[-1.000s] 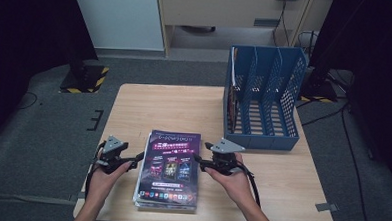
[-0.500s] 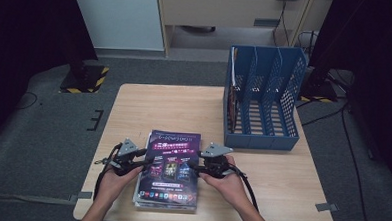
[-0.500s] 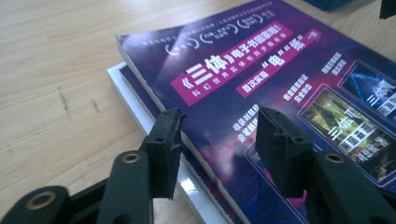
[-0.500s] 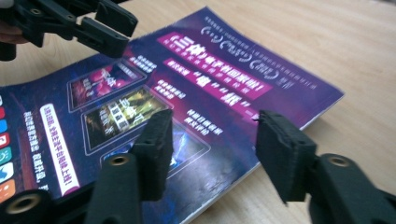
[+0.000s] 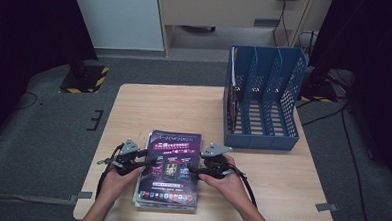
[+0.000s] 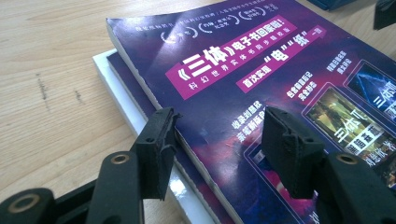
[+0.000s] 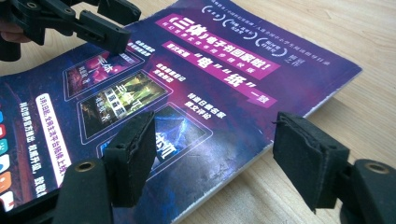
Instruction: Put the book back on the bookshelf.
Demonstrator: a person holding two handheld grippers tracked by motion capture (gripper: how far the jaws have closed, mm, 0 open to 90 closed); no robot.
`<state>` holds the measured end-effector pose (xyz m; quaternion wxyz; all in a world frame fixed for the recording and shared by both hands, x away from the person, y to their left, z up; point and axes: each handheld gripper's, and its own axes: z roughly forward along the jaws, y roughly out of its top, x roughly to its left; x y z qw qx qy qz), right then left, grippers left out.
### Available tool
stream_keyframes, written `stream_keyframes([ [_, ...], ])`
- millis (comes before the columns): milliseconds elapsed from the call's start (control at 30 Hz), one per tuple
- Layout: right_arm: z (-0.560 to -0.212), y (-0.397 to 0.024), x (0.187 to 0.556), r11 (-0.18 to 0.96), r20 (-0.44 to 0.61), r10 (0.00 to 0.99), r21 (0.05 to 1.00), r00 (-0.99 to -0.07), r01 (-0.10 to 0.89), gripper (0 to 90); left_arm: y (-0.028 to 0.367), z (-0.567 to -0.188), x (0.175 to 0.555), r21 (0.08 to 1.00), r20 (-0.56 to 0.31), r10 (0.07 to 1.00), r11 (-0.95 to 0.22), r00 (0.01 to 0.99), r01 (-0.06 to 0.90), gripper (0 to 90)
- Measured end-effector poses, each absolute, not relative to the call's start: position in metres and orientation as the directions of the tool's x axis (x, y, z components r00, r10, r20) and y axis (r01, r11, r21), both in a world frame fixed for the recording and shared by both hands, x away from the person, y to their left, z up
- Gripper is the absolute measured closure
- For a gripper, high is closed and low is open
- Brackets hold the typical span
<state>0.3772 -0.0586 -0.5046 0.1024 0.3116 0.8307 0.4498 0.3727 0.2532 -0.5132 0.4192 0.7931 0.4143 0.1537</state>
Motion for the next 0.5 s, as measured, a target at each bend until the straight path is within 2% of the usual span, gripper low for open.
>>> stream_keyframes([
  [267,-0.512,-0.059,0.381,0.379,0.160,0.622,0.794,-0.766,0.474,20.8,0.250,-0.513,0.373,0.794,-0.091,0.781,-0.317,0.617,0.519,44.2],
  [500,-0.519,-0.060,0.387,0.340,0.231,0.633,0.775,-0.739,0.533,16.3,0.248,-0.514,0.372,0.797,-0.079,0.788,-0.318,0.610,0.514,43.1],
])
